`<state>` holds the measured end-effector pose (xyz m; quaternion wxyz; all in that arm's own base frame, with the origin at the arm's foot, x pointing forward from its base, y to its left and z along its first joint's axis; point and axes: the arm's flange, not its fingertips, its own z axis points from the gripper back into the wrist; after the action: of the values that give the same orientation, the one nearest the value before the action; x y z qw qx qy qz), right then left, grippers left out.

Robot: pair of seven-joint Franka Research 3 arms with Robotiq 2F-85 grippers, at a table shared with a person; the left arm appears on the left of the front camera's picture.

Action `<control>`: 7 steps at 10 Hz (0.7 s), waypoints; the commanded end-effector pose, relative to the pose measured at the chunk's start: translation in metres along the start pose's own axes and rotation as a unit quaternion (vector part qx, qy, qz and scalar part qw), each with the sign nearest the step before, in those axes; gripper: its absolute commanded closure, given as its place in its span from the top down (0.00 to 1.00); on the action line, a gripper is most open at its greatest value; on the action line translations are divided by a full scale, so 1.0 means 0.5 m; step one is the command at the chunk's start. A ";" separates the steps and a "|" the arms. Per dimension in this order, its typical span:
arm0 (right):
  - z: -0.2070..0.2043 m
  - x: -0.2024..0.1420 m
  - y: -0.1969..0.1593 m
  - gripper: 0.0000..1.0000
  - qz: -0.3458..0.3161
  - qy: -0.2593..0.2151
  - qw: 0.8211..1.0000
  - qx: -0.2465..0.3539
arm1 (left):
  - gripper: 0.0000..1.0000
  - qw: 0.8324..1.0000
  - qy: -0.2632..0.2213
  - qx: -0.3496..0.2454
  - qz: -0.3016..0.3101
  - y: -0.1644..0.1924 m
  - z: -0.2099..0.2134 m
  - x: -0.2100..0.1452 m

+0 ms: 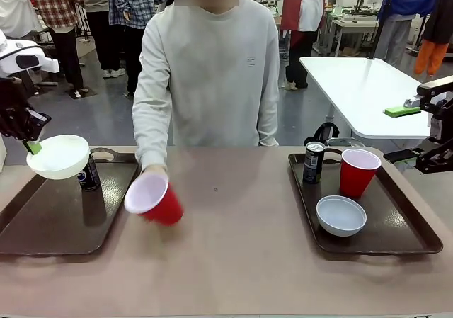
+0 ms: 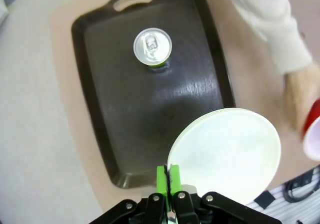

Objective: Prepare tableware on both trays.
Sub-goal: Pick up a Picnic Bowl from the table and place it on a Handle tray.

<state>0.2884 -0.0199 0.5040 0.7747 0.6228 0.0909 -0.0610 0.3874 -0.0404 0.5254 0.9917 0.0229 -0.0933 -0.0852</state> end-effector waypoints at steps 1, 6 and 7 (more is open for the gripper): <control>0.005 -0.004 -0.006 0.76 0.006 0.007 1.000 -0.007 | 0.02 1.000 0.017 -0.011 -0.005 0.003 -0.027 0.005; 0.005 -0.004 -0.006 0.76 0.006 0.007 1.000 -0.007 | 0.02 0.995 0.099 0.010 0.005 0.032 -0.208 -0.057; 0.005 -0.004 -0.006 0.76 0.006 0.007 1.000 -0.007 | 0.02 0.995 0.098 0.011 0.007 0.029 -0.233 -0.069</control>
<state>0.2884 -0.0199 0.5040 0.7747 0.6228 0.0908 -0.0609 0.3785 -0.0205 0.4142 0.9968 0.0289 0.0156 -0.0734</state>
